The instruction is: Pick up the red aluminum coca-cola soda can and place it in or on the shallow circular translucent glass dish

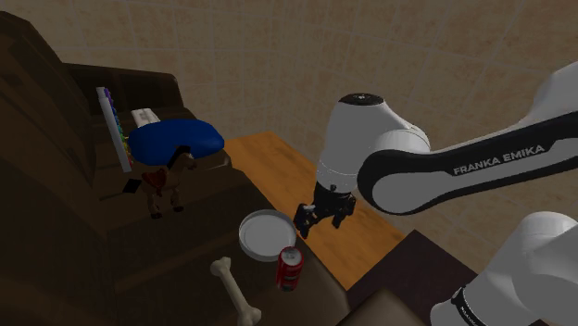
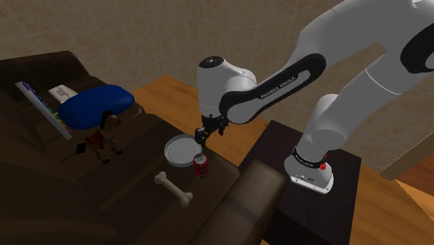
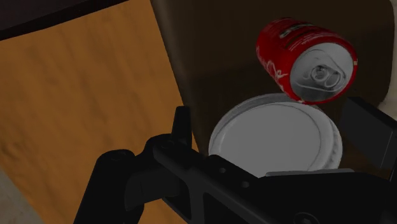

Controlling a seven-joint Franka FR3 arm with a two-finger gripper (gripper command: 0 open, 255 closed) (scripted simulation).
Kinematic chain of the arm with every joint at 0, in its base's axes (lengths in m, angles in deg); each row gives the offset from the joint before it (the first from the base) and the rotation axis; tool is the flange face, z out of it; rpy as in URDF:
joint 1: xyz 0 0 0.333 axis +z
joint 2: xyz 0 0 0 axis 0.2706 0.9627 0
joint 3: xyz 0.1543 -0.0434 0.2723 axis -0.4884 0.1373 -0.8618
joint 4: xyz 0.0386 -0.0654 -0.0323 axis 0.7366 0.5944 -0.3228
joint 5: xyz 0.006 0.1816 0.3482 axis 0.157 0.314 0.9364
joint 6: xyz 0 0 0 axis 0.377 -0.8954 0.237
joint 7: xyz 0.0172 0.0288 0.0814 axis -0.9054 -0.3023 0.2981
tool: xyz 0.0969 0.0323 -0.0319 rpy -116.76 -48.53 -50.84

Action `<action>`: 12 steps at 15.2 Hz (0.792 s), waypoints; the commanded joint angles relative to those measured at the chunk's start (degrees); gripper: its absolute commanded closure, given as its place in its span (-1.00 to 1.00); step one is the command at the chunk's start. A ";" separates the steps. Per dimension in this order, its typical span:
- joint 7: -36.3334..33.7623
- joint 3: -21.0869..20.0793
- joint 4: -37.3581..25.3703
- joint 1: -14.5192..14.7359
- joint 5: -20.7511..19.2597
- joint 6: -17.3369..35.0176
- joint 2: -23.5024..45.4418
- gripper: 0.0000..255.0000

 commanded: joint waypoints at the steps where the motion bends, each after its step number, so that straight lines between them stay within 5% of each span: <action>1: -3.58 -2.45 -1.77 -0.40 -1.57 2.90 4.86 -1.00; 6: -13.24 -6.66 -6.17 -1.06 -8.86 8.65 16.62 -1.00; 12: -16.15 -6.39 -5.05 -0.98 -12.87 13.48 21.12 -1.00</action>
